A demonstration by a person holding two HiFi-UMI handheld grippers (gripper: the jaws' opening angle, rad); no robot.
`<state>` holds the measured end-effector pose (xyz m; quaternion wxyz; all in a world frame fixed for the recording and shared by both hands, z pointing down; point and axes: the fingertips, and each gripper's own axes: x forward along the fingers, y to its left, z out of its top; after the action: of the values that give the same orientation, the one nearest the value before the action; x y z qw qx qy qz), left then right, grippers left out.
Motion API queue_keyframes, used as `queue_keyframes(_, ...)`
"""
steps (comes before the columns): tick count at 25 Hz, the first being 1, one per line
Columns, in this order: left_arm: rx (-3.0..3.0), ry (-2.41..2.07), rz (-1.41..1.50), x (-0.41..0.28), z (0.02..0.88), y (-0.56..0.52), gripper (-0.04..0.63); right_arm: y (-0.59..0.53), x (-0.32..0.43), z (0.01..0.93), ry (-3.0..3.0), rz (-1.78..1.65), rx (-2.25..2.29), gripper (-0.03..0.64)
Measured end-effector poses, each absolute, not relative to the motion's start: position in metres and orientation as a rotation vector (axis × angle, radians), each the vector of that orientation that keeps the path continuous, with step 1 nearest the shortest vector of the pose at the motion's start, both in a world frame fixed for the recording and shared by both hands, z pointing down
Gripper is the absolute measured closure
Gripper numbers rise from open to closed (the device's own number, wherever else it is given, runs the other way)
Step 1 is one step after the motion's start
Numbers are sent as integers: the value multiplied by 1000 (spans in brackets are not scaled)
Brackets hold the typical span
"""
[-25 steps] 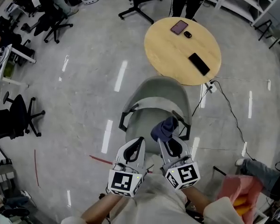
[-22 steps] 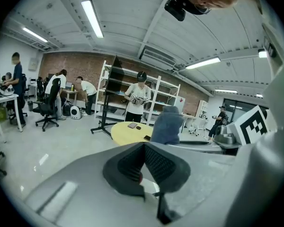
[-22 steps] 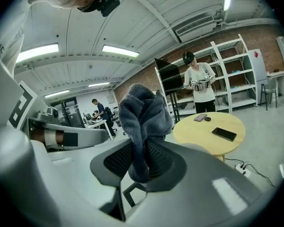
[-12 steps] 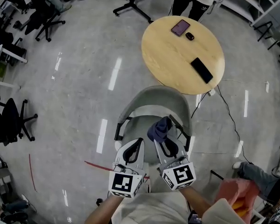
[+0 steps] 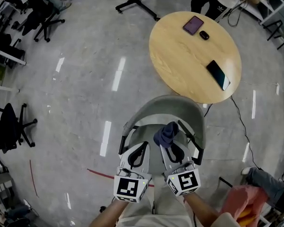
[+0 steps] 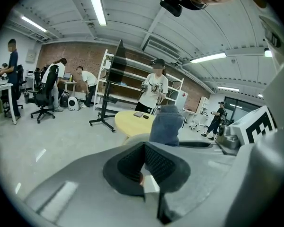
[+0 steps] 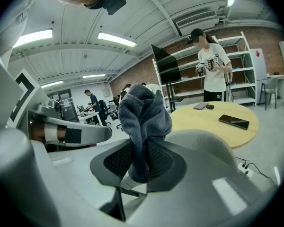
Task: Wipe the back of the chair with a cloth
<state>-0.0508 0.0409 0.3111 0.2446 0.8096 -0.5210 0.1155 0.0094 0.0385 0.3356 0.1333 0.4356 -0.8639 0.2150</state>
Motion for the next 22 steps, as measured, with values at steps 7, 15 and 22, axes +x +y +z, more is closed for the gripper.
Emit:
queue_keyframes(7,2215,-1432,343,-61,342,24,595,18,1,383,-2505,607,1272,526)
queue_keyframes(15,2230,-1427,359,-58,379,6,595,1,-1,412,-2501,579,1239,526)
queue_keyframes(22,2239,-1418,377,-56,393,-7,595,-15,-5,426,-2517,537,1205,526)
